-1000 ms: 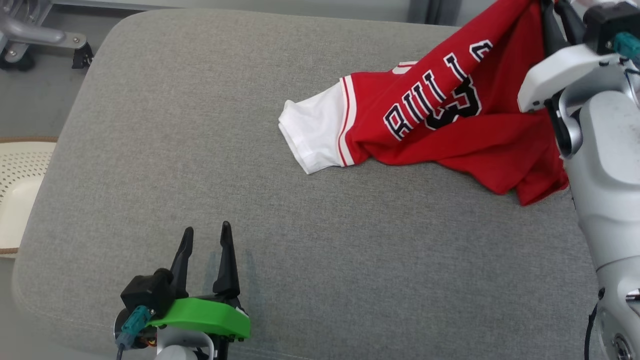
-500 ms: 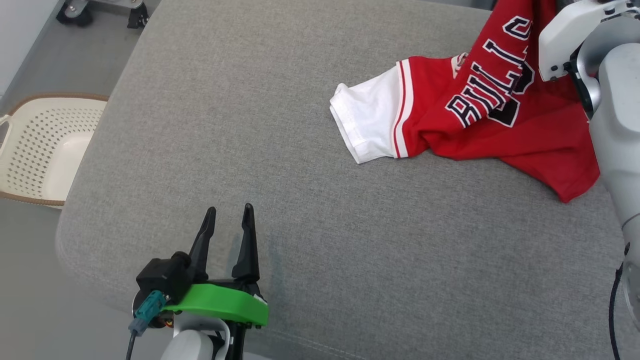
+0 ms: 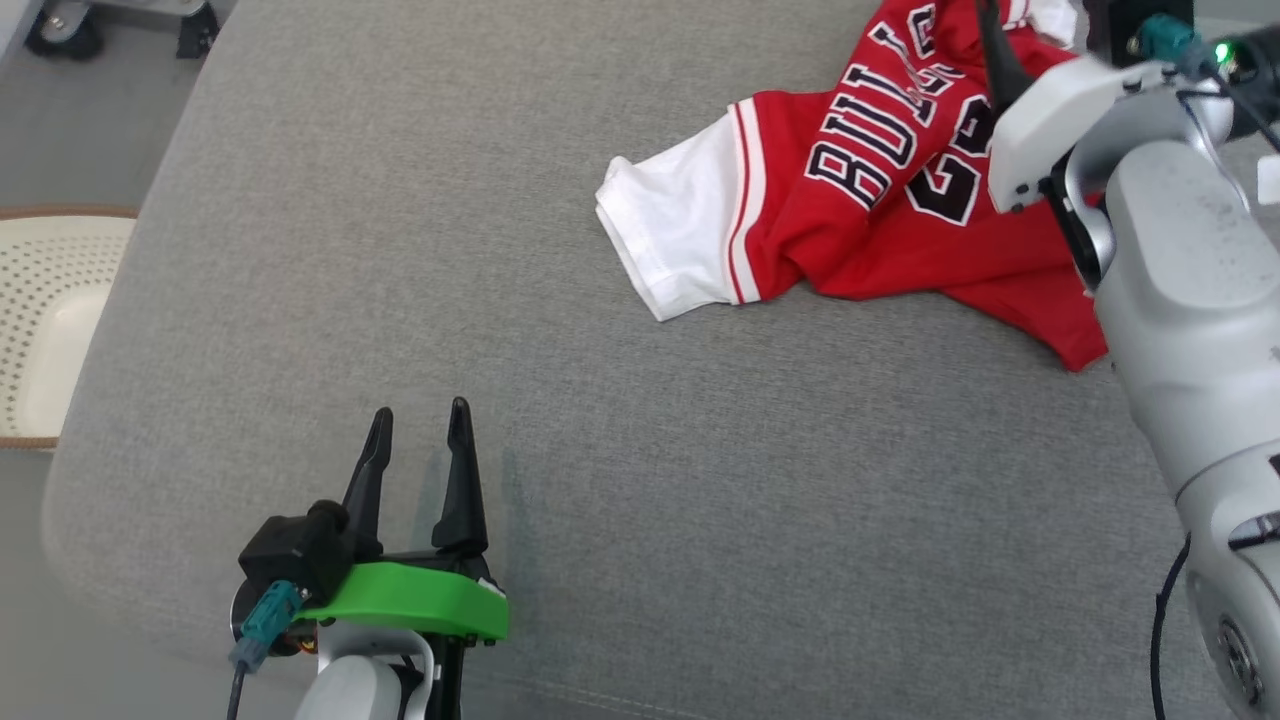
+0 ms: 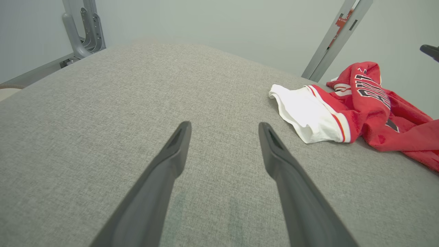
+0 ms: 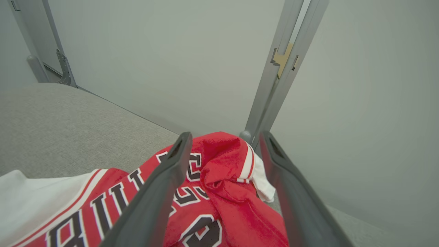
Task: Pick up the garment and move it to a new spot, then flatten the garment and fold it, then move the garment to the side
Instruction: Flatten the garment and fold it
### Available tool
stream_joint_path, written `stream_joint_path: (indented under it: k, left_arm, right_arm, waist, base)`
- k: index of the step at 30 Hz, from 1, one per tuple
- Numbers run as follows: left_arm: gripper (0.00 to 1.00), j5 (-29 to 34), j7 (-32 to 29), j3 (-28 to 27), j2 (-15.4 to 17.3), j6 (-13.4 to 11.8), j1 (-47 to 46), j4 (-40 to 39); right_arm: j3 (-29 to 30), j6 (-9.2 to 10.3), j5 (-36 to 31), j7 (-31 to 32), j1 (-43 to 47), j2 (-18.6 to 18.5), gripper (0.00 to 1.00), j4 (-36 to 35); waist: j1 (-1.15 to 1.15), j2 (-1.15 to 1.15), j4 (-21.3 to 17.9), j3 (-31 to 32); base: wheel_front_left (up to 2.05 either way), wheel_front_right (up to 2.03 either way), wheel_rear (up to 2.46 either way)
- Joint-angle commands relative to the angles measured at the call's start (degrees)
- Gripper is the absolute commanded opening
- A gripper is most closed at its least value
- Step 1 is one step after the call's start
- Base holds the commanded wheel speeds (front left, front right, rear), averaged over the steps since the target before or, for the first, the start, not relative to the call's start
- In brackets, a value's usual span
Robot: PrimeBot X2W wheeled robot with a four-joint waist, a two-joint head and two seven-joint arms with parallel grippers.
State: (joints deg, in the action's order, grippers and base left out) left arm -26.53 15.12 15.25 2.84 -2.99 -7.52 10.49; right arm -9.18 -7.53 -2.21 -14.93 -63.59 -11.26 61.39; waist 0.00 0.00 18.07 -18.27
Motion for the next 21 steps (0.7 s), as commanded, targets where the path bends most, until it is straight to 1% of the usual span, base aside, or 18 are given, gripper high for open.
stream_joint_path:
  k: [1,5,7,10,15,21]
  left_arm:
    - [1.0,0.71,0.02,-0.26,0.11,0.29,0.37,0.02]
    - [1.0,1.32,0.02,-0.71,0.12,0.55,0.81,0.2]
    - [1.0,1.5,0.02,-0.94,0.13,0.45,1.03,0.12]
    - [1.0,1.71,0.02,-1.27,0.13,0.49,1.28,-0.04]
    - [1.0,1.88,0.02,-1.4,0.13,0.98,1.05,0.25]
    - [1.0,1.87,0.03,-1.19,0.13,0.94,0.22,0.53]
  right_arm:
    - [-0.37,0.09,1.57,-0.25,2.86,-0.26,1.0,-0.94]
    - [-2.1,0.09,5.47,-0.3,10.36,-0.76,1.0,-4.81]
    - [-2.7,0.09,7.21,-0.31,14.37,-1.57,1.0,-7.08]
    - [-2.91,0.09,10.12,-0.26,19.96,-1.52,1.0,-9.28]
    - [-3.82,0.09,14.81,3.66,26.64,-1.09,1.0,-11.96]
    - [-4.41,0.09,18.12,7.86,28.8,-0.16,1.0,-13.59]
  waist:
    - [0.0,0.0,-5.31,2.68]
    - [0.0,0.0,-8.17,3.4]
    - [0.0,0.0,-9.06,3.53]
    - [0.0,0.0,-9.79,3.57]
    - [0.0,0.0,-9.73,3.34]
    - [0.0,0.0,-8.25,3.16]
  base:
    - [0.0,0.0,0.0]
    - [0.0,0.0,0.0]
    - [0.0,0.0,0.0]
    - [0.0,0.0,0.0]
    - [0.0,0.0,0.0]
    - [0.0,0.0,0.0]
